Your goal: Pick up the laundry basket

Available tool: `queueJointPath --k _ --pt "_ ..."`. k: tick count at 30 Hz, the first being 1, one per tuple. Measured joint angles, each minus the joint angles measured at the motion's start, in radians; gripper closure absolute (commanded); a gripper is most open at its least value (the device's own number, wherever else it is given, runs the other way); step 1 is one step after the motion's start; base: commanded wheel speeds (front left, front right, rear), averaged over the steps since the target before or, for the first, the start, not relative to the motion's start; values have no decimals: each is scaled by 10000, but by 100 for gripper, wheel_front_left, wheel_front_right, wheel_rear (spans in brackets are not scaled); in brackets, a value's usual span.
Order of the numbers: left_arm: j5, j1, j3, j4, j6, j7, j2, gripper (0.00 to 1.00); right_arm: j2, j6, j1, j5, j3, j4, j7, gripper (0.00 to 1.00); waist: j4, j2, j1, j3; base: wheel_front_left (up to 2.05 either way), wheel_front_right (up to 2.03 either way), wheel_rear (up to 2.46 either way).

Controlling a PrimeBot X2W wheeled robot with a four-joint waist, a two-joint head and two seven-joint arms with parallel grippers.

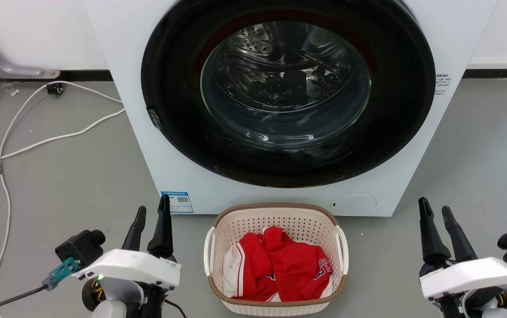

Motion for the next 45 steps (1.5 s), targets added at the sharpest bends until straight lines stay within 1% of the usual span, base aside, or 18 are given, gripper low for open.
queueJointPath --k 11,25,36,45 --pt "1361 -113 -215 71 163 -313 4 0 0 0 1 -1444 88 35 -326 0 13 0 -1 12 0 0 0" --pt "2947 -218 -472 251 261 -677 8 0 0 2 15 -3068 196 6 -612 0 42 0 0 26 0 0 0" --pt "4082 -363 -623 334 299 -930 25 0 0 2 112 -4084 228 -90 -734 0 82 0 0 37 0 0 0" --pt "4947 -455 -729 439 426 -1112 63 0 -2 4 115 -4874 249 -151 -853 0 101 0 0 39 0 0 0"
